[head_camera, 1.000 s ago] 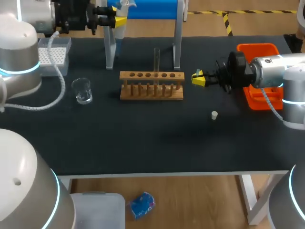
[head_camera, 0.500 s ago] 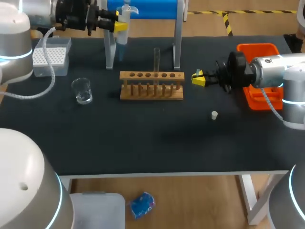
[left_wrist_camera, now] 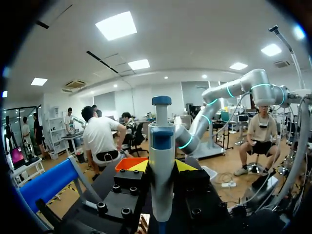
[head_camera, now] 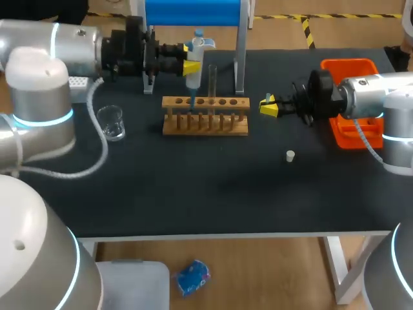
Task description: Invert the test tube, pick up the pipette, mount the tip to pipette, aspirate from beaker and dispense into the tube, eject the tip, return the pipette, and cap with the stopper.
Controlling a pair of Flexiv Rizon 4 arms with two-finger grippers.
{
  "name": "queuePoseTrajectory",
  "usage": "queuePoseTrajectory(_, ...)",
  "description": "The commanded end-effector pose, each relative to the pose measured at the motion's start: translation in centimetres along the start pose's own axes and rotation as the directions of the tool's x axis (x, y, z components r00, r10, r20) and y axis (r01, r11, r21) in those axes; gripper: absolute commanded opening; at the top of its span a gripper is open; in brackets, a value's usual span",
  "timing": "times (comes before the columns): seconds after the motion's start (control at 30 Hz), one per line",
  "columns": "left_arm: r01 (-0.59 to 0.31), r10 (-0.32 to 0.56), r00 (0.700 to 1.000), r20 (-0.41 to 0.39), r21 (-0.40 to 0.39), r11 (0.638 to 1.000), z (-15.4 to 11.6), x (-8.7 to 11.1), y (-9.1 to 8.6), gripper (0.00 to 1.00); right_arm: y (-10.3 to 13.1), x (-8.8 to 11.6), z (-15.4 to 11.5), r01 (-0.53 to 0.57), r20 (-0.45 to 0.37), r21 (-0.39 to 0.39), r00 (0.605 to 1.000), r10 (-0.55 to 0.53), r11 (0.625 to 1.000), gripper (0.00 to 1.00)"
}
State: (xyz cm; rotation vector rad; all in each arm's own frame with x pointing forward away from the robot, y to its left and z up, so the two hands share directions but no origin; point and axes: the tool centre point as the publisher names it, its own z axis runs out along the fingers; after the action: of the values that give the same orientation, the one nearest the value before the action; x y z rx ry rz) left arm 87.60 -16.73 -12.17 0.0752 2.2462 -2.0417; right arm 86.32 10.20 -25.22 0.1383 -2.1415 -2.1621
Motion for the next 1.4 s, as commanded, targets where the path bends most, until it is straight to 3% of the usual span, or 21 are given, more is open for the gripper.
queuePoseTrajectory(0.03,-0.012,0.009,0.978,0.210,0.012,1.000,0.3,0.6,-0.8,0.00,0.0,0.0,-0.1,0.000,-0.001,0.001,1.000,0.000,1.000,0.00)
queuePoseTrajectory(0.23,-0.018,0.017,0.983,0.185,0.005,1.000,0.4,0.4,-3.8,0.00,0.0,0.0,-0.1,0.000,-0.001,0.001,1.000,0.000,1.000,0.00)
queuePoseTrajectory(0.4,0.017,-0.020,0.988,0.153,0.021,1.000,0.8,0.3,-4.8,0.00,0.0,0.0,-0.1,0.000,-0.001,0.001,1.000,0.000,1.000,0.00)
queuePoseTrajectory(0.73,0.027,-0.026,0.998,-0.053,0.009,1.000,2.8,-0.5,-6.0,0.00,0.0,0.0,-0.1,0.000,-0.001,0.001,1.000,0.000,1.000,0.00)
queuePoseTrajectory(1.17,0.014,-0.014,0.999,-0.041,0.002,1.000,2.7,-0.7,-6.2,0.00,0.0,0.0,-0.1,0.000,-0.001,0.001,1.000,0.000,1.000,0.00)
queuePoseTrajectory(1.4,0.009,-0.009,1.000,0.006,0.001,1.000,2.4,-0.3,-6.3,0.00,0.0,0.0,-0.1,0.000,-0.001,0.001,1.000,0.000,1.000,0.00)
